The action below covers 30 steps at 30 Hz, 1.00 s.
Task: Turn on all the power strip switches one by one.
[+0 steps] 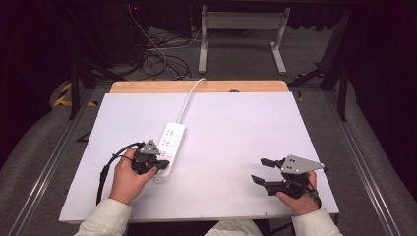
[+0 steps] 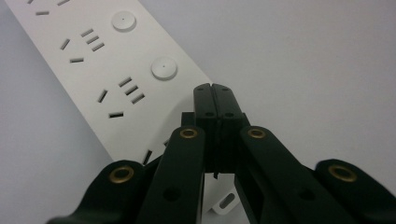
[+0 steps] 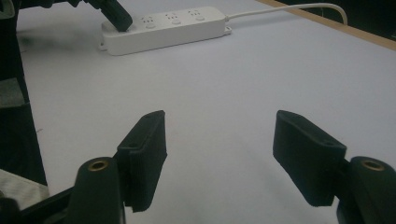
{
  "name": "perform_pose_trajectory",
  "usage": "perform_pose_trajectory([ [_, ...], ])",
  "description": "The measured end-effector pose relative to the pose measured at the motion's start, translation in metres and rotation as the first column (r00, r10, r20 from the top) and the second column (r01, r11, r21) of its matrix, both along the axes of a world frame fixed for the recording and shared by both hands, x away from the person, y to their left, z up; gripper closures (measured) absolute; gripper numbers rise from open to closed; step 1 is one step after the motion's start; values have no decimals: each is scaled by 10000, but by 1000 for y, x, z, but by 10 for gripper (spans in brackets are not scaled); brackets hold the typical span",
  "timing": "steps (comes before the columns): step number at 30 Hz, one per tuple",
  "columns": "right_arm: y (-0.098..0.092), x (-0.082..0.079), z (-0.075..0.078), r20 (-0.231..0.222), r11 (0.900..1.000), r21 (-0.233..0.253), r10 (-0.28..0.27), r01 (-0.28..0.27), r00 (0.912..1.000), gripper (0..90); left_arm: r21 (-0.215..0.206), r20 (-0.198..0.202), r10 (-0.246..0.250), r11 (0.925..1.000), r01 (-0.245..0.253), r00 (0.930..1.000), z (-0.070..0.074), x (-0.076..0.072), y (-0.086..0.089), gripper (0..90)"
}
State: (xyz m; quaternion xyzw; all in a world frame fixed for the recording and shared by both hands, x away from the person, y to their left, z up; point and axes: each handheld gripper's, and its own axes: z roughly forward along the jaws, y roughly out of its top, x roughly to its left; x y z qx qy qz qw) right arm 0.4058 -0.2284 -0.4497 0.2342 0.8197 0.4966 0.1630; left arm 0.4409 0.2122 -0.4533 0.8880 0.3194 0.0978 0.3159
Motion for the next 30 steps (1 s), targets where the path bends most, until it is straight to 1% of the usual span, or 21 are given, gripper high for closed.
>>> perform_pose_trajectory([
  [1, 0, 0, 1, 10, 10000, 34, -34, 34, 10000, 354, -52, -24, 63, 10000, -63, 10000, 0, 0, 1, 900],
  [2, 0, 0, 1, 26, 10000, 31, -36, 36, 10000, 354, -242, -134, 94, 9997, -98, 9999, -2, 1, 3, 900],
  [4, -1, -1, 1, 36, 10000, 20, -42, 42, 10000, 354, -324, -181, 72, 9994, -77, 9998, -2, 1, 3, 900],
  [5, 0, -1, 1, 40, 10000, 23, -42, 42, 10000, 354, -322, -85, 39, 9995, -42, 10000, -3, 1, 3, 900],
  [6, 0, -1, 1, 24, 10000, 26, -38, 38, 10000, 354, -220, 108, 12, 9998, -10, 9999, -2, 0, 3, 900],
  [7, 0, -1, 1, 16, 10000, 5, -32, 32, 10000, 354, -221, 237, 48, 9997, -43, 9997, 0, -1, 3, 900],
  [8, 0, -1, 1, 16, 10000, 5, -32, 32, 10000, 354, -221, 237, 48, 9997, -43, 9997, 0, -1, 3, 900],
  [9, 1, -1, 1, 59, 10000, -43, -33, 33, 10000, 354, -198, 428, 168, 9997, -160, 9989, 3, -1, 3, 900],
  [10, 0, -1, 1, 89, 10000, -5, -33, 33, 10000, 354, -676, 806, 386, 9972, -331, 9960, 11, -3, 7, 900],
  [11, 0, -1, 1, 93, 10000, 1, -52, 52, 9999, 354, -676, 806, 386, 9972, -331, 9960, 11, -3, 7, 900],
  [12, 0, -1, 1, 105, 10000, -3, -57, 57, 9999, 354, -850, 1047, 505, 9955, -416, 9932, 16, -3, 8, 900],
  [13, -1, 0, 1, 75, 10000, 2, -77, 77, 9999, 354, -829, 1315, 558, 9955, -451, 9897, 21, -4, 8, 900],
  [15, 0, 0, 1, 23, 10000, -3, -68, 68, 10000, 354, -800, 1604, 486, 9961, -361, 9859, 25, -5, 6, 900],
  [18, 1, -1, 1, 53, 10000, -29, -41, 41, 10000, 354, -780, 1562, 417, 9965, -298, 9868, 24, -5, 1, 900],
  [19, 1, -1, 1, 53, 10000, -29, -41, 41, 10000, 354, -807, 1495, 409, 9963, -291, 9879, 24, -4, 0, 900],
  [22, 0, 0, 1, 32, 10000, 3, -59, 59, 10000, 354, -811, 1523, 435, 9962, -314, 9874, 25, -2, -1, 900],
  [24, 0, 0, 0, 32, 10000, -34, -35, 35, 10000, 354, -838, 1470, 427, 9960, -306, 9882, 24, 0, -2, 900],
  [27, 0, 0, 0, 40, 10000, -31, -31, 31, 10000, 354, -878, 1365, 479, 9955, -361, 9895, 20, 5, -5, 900],
  [30, -1, 0, 0, 31, 10000, -13, -27, 27, 10000, 354, -750, 1337, 475, 9965, -377, 9899, 13, 11, -8, 900],
])
